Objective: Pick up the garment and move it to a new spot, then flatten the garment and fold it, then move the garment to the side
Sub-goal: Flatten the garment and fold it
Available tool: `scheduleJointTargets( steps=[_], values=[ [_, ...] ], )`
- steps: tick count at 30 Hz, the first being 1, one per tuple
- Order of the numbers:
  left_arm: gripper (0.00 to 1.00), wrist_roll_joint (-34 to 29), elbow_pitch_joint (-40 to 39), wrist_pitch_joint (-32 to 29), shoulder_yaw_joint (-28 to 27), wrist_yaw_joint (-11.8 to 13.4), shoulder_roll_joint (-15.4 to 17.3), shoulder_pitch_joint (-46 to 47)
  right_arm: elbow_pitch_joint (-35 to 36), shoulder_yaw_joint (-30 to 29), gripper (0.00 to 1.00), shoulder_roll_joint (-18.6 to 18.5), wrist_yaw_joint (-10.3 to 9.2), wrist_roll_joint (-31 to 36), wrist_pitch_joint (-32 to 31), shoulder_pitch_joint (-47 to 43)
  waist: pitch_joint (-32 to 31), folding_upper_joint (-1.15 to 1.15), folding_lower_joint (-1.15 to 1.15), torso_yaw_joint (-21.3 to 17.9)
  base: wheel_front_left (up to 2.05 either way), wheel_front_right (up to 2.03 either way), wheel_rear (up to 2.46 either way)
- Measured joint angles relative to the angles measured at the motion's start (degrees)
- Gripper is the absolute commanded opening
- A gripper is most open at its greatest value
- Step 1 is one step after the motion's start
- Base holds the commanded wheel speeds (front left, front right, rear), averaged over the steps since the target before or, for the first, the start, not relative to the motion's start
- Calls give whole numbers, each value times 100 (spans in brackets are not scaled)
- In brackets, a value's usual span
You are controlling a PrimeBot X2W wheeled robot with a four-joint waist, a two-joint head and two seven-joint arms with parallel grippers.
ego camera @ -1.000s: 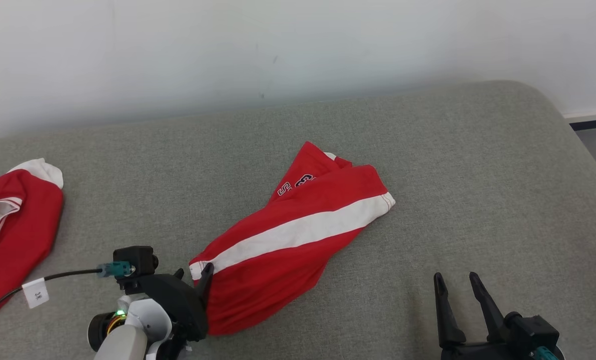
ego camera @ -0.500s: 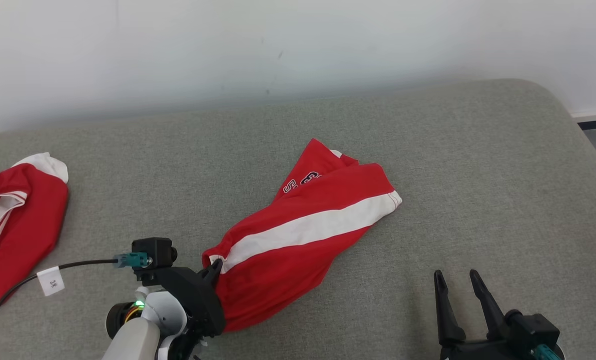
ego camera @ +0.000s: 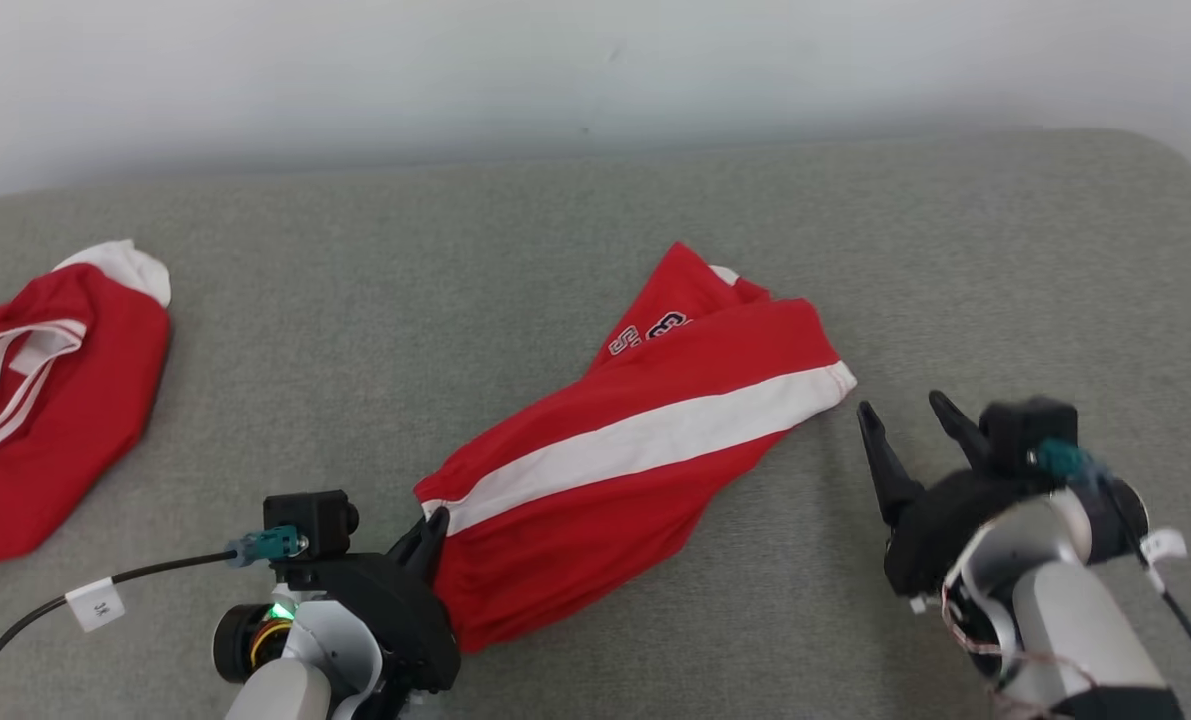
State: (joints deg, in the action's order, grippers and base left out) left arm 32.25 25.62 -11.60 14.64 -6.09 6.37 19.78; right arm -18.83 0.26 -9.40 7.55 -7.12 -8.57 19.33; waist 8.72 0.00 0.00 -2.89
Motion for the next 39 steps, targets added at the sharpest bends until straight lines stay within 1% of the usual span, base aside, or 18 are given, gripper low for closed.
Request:
scheduleJointTargets(
  steps=[6,9,12,17,21,23,24,26,27,28,30,31,35,39],
  values=[
    [0,-16,-108,93,123,-29,-51,67,-563,-163,100,-94,0,-22,-938,716,279,0,0,197,0,0,0],
    [0,-16,-112,123,185,-41,-77,178,-846,-314,100,-68,0,29,-1216,1002,422,0,1,283,0,0,0],
    [0,-15,-98,178,218,-45,-100,262,-1050,-436,100,-12,0,105,-1321,1257,555,0,1,359,0,0,0],
    [0,2,-60,252,243,-48,-107,334,-1337,-379,100,89,0,164,-1499,1493,724,0,1,449,0,0,0],
    [0,13,-16,294,253,-54,-103,371,-1339,-350,100,132,0,308,-1571,1541,763,0,0,467,0,0,0],
    [0,52,3,297,254,-54,-101,372,-1298,-265,97,134,0,356,-1588,1535,757,0,0,457,0,0,0],
    [0,53,13,303,253,-54,-99,373,-1269,-223,90,132,0,372,-1572,1523,757,0,0,448,0,0,0],
    [0,59,23,337,249,-54,-97,376,-1211,-123,70,120,0,439,-1551,1506,761,0,0,428,0,0,0],
    [0,63,29,346,250,-54,-96,378,-1191,-79,51,116,0,466,-1536,1505,764,0,0,418,0,0,0],
    [0,64,36,347,252,-54,-94,380,-1169,-38,46,114,0,486,-1527,1505,769,0,0,410,0,0,0],
    [0,86,51,353,258,-54,-94,391,-1149,4,18,109,0,522,-1505,1506,778,0,0,401,0,0,0],
    [0,112,60,355,265,-54,-96,401,-1136,36,0,94,0,556,-1468,1506,778,0,0,400,0,0,0],
    [0,112,92,461,279,-54,-98,408,-1073,30,0,100,0,657,-1404,1490,739,0,0,401,0,0,0],
    [0,196,-11,823,166,-55,-99,406,-860,-43,0,165,0,547,-1266,1391,628,0,0,394,0,0,0]
  ],
)
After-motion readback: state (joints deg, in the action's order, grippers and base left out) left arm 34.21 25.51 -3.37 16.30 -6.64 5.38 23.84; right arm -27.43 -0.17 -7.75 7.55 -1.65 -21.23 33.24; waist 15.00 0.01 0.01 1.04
